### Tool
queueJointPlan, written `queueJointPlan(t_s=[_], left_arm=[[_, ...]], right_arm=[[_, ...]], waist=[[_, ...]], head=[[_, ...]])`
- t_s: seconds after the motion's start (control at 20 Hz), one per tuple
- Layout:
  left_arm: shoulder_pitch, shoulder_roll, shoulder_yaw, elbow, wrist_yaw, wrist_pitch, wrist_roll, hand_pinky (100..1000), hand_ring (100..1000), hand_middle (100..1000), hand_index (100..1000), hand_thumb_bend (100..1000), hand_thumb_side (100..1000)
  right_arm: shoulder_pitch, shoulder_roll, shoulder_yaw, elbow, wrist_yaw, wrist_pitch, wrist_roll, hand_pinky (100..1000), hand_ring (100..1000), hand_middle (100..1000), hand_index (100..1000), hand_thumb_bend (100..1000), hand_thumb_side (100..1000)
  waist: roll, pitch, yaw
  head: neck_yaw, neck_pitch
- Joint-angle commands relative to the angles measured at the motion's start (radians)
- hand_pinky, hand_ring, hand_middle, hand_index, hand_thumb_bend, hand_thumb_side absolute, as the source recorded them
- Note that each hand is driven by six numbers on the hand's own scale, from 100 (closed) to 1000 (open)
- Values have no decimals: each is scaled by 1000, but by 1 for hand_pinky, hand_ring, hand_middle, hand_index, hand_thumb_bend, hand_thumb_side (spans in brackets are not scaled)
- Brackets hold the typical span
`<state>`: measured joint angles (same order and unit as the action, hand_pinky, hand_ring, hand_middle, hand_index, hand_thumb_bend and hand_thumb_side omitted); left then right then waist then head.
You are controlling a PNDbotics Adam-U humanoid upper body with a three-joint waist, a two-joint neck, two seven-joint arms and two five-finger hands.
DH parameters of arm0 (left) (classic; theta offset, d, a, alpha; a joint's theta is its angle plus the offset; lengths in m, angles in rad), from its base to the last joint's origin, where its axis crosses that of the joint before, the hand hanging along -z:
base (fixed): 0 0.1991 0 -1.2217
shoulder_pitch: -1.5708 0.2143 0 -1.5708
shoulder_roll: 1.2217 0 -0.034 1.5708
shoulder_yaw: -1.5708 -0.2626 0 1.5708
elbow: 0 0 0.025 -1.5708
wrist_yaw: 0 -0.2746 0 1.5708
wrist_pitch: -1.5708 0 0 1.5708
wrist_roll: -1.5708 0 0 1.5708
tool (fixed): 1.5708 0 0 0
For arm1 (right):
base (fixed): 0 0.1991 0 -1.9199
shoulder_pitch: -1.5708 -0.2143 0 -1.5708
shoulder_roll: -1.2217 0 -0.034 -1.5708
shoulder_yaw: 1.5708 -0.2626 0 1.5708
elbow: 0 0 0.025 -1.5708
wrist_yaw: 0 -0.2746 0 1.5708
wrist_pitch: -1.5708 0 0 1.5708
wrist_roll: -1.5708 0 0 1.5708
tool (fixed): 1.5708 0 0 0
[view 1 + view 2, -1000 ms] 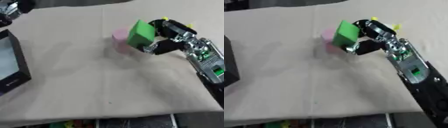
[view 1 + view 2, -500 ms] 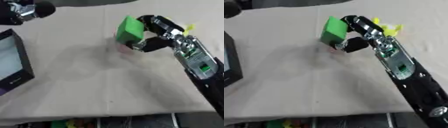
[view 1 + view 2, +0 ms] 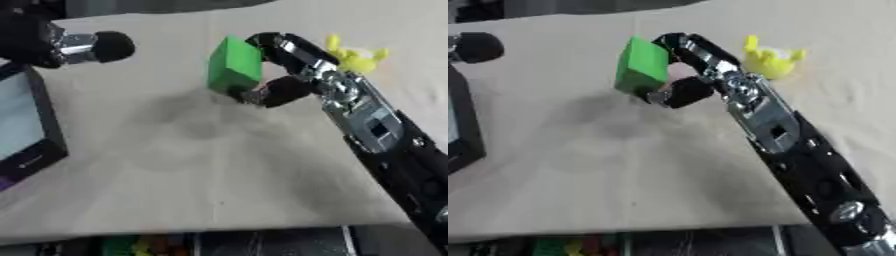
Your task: Pick up the objects with one hand, pass them to the other hand, and then place them into the box on the other side of the table.
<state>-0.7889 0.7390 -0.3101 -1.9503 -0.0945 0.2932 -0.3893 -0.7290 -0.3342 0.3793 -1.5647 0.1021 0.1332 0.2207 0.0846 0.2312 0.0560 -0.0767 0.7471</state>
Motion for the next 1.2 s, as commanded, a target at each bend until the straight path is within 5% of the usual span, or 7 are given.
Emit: queueJointPlan(t_s=[0.05, 1.2], left_arm=[[-38, 34, -21, -18, -40, 15, -37, 880, 814, 833, 861, 700, 581], [-157, -41, -143, 27, -197, 48, -166, 882, 839, 844, 863, 685, 545]], right_arm=[[-27, 12, 6, 0, 20, -23, 2, 865, 712, 603, 669, 362, 100], [-84, 100, 56, 45, 93, -41, 20, 865, 715, 604, 669, 339, 100]], waist=[[12, -41, 3], [17, -41, 11]], head=[[-4, 5], [-16, 4]])
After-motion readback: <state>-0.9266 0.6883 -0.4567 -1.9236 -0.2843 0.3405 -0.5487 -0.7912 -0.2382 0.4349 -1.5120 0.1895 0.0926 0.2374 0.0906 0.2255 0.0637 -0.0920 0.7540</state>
